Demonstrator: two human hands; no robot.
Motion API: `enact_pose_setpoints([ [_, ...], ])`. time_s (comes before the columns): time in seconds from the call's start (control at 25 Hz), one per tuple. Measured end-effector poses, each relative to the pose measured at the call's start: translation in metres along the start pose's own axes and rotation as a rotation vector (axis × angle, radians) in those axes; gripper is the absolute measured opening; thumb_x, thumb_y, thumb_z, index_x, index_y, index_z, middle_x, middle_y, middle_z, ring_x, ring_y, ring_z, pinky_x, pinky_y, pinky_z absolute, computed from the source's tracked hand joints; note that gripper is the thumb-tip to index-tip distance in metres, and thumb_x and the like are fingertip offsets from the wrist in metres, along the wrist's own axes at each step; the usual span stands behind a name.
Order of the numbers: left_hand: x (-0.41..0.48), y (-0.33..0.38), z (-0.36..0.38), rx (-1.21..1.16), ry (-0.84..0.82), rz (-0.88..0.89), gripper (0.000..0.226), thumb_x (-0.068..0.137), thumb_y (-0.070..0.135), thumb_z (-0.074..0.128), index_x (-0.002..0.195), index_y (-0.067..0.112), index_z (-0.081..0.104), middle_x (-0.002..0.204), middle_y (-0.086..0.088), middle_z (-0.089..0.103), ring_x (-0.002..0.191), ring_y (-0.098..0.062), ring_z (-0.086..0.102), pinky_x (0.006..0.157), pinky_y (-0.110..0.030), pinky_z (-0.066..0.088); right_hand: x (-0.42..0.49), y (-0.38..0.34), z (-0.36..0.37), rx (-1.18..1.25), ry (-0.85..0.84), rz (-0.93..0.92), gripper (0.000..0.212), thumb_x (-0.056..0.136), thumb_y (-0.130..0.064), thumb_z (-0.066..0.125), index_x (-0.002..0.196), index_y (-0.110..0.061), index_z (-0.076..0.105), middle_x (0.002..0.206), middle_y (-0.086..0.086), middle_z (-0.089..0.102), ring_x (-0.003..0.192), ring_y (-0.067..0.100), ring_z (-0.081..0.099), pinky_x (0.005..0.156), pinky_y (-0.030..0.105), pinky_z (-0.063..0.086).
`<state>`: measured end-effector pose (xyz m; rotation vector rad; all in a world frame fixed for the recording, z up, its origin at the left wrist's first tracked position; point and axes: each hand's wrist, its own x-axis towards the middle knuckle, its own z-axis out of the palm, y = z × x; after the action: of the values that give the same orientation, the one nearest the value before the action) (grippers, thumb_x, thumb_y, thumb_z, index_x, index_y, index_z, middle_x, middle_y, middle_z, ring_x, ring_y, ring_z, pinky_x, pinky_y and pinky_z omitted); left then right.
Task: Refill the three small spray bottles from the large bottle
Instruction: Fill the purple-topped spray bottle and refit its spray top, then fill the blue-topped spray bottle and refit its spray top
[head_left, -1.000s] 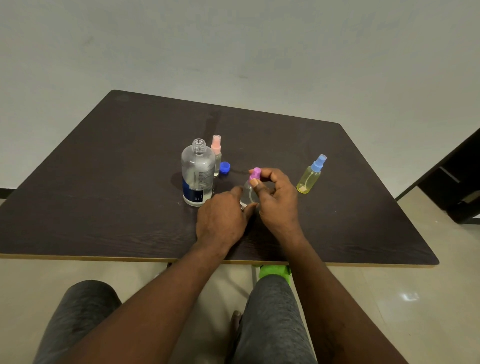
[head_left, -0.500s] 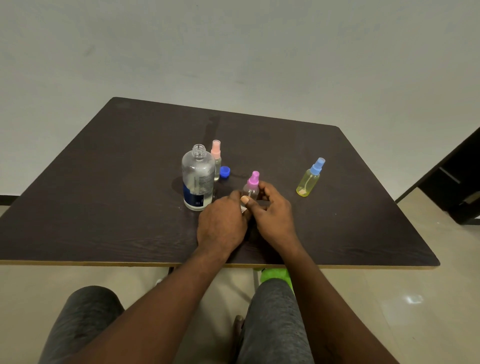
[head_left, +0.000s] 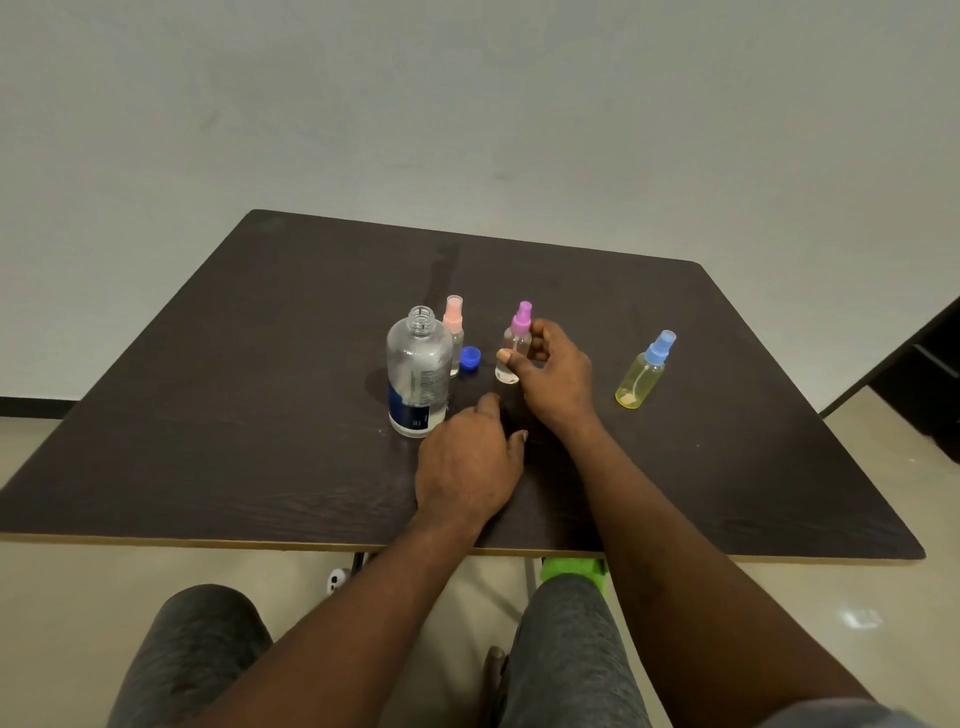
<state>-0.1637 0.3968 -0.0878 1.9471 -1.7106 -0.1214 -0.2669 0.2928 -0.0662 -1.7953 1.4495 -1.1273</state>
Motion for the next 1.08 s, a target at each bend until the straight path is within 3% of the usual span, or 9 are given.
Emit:
enact_pose_setpoints([
  [0.24, 0.001, 0.001, 0.0, 0.019, -0.003, 0.005, 0.044, 0.096, 0.056, 0.059, 0.127, 0.025, 0.056, 0.104, 0.0, 0.071, 0.093, -0.019, 0.069, 0.067, -0.032, 0.045, 0.02, 0.009, 0.008, 0.051, -0.151, 0.017, 0.053, 0.1, -0.008, 0.067, 0.149, -0.018, 0.052, 0.137, 0.0, 0.067, 0.122, 0.014, 0.064, 0.11, 0.038, 0.052],
  [0.36, 0.001, 0.001, 0.0, 0.017, -0.003, 0.008, 0.044, 0.096, 0.056, 0.059, 0.127, 0.025, 0.057, 0.103, 0.001, 0.071, 0.093, -0.018, 0.069, 0.067, -0.032, 0.046, 0.012, 0.003, 0.007, 0.1, -0.153, 0.033, 0.067, 0.102, -0.007, 0.064, 0.16, -0.024, 0.037, 0.153, -0.001, 0.055, 0.131, 0.009, 0.054, 0.108, 0.024, 0.048],
  [0.48, 0.001, -0.002, 0.002, 0.007, -0.005, 0.003, 0.046, 0.095, 0.055, 0.059, 0.129, 0.024, 0.056, 0.108, 0.0, 0.072, 0.097, -0.02, 0.069, 0.073, -0.036, 0.053, -0.016, 0.0, -0.001, 0.169, 0.063, -0.006, 0.062, 0.101, -0.01, 0.066, 0.157, -0.021, 0.042, 0.144, -0.001, 0.061, 0.126, 0.007, 0.06, 0.105, 0.022, 0.049],
  [0.6, 0.001, -0.003, 0.003, -0.023, 0.01, 0.005, 0.049, 0.095, 0.054, 0.058, 0.135, 0.026, 0.055, 0.109, 0.001, 0.073, 0.099, -0.02, 0.069, 0.076, -0.036, 0.053, -0.056, 0.014, -0.024, 0.204, 0.344, -0.018, 0.035, 0.1, -0.021, 0.068, 0.132, -0.031, 0.059, 0.119, -0.012, 0.069, 0.109, 0.0, 0.066, 0.091, 0.018, 0.055],
  [0.72, 0.003, -0.004, 0.005, -0.064, 0.012, -0.002, 0.044, 0.095, 0.053, 0.06, 0.132, 0.029, 0.057, 0.103, 0.005, 0.073, 0.096, -0.017, 0.069, 0.074, -0.034, 0.052, -0.072, 0.033, -0.062, 0.131, 0.664, 0.095, 0.024, 0.094, -0.03, 0.074, 0.107, -0.039, 0.056, 0.106, -0.01, 0.066, 0.095, 0.003, 0.064, 0.087, 0.037, 0.059],
  [0.8, 0.003, -0.005, 0.005, -0.073, 0.01, -0.001, 0.035, 0.094, 0.051, 0.062, 0.123, 0.031, 0.061, 0.097, 0.007, 0.073, 0.092, -0.016, 0.069, 0.069, -0.032, 0.049, -0.065, 0.045, -0.082, 0.066, 0.742, 0.2, 0.034, 0.089, -0.033, 0.08, 0.112, -0.029, 0.055, 0.111, -0.002, 0.061, 0.098, 0.012, 0.062, 0.089, 0.046, 0.058],
  [0.96, 0.0, -0.004, 0.002, -0.065, 0.002, 0.025, 0.025, 0.093, 0.051, 0.063, 0.112, 0.034, 0.064, 0.09, 0.011, 0.07, 0.083, -0.012, 0.064, 0.065, -0.029, 0.039, -0.043, 0.052, -0.095, -0.032, 0.499, 0.228, 0.062, 0.084, -0.031, 0.087, 0.136, -0.02, 0.055, 0.131, -0.002, 0.062, 0.115, 0.013, 0.062, 0.101, 0.039, 0.054],
  [1.08, -0.002, -0.005, 0.0, -0.076, -0.003, 0.05, 0.028, 0.092, 0.053, 0.063, 0.114, 0.036, 0.063, 0.091, 0.012, 0.069, 0.086, -0.012, 0.066, 0.065, -0.03, 0.038, -0.039, 0.045, -0.091, -0.068, 0.373, 0.2, 0.044, 0.087, -0.027, 0.085, 0.123, -0.028, 0.059, 0.108, -0.014, 0.068, 0.098, 0.005, 0.068, 0.097, 0.039, 0.058],
])
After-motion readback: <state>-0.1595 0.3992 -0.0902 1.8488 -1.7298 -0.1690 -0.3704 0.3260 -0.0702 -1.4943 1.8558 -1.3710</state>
